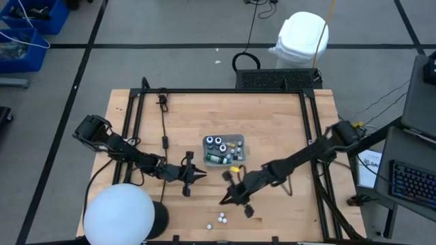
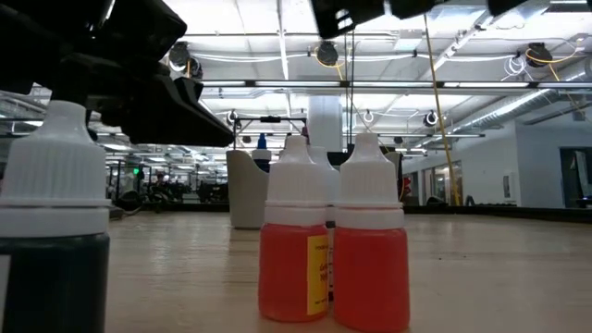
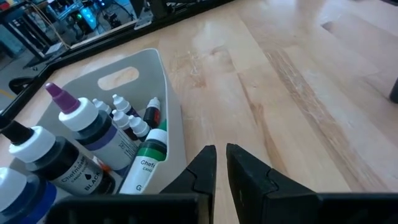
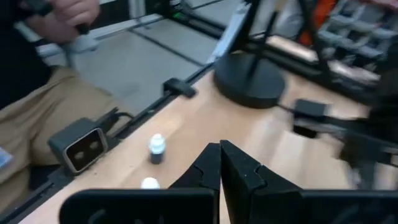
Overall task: Pick & Place food coloring
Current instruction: Put the small blue food coloring bottle into the gray bin
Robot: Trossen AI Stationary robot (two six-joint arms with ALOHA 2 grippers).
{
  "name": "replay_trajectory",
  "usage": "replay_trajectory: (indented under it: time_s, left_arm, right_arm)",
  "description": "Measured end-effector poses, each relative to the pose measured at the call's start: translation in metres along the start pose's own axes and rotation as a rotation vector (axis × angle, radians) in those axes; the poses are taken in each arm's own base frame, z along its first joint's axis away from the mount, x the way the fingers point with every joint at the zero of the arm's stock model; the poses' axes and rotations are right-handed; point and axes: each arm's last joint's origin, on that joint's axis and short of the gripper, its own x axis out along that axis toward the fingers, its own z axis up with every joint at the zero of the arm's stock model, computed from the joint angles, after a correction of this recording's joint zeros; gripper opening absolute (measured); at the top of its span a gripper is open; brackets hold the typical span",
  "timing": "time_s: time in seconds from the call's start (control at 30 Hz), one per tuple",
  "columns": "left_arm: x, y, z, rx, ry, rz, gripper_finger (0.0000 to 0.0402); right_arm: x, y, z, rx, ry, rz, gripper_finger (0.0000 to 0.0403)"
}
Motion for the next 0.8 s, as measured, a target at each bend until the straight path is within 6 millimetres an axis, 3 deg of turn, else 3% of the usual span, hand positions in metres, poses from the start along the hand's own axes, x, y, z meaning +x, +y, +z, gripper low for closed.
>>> replay_trajectory:
  time_s: [0.23,0.47,0.8]
  left_arm:
    - [0.000,0.000,0.000,-0.011,0.003,0.000,0.0047]
    - [0.000,0.000,0.000,-0.013,0.004,0.000,0.0047]
    - [0.000,0.000,0.000,-0.013,0.005,0.000,0.0047]
  right_arm:
    - [0.035,0.003,-0.025,0.025,0.010,0.040,0.0000]
    - [0.051,0.008,-0.047,0.072,0.040,0.049,0.0006]
    - [0.050,0.014,-0.051,0.057,0.046,0.239,0.0092]
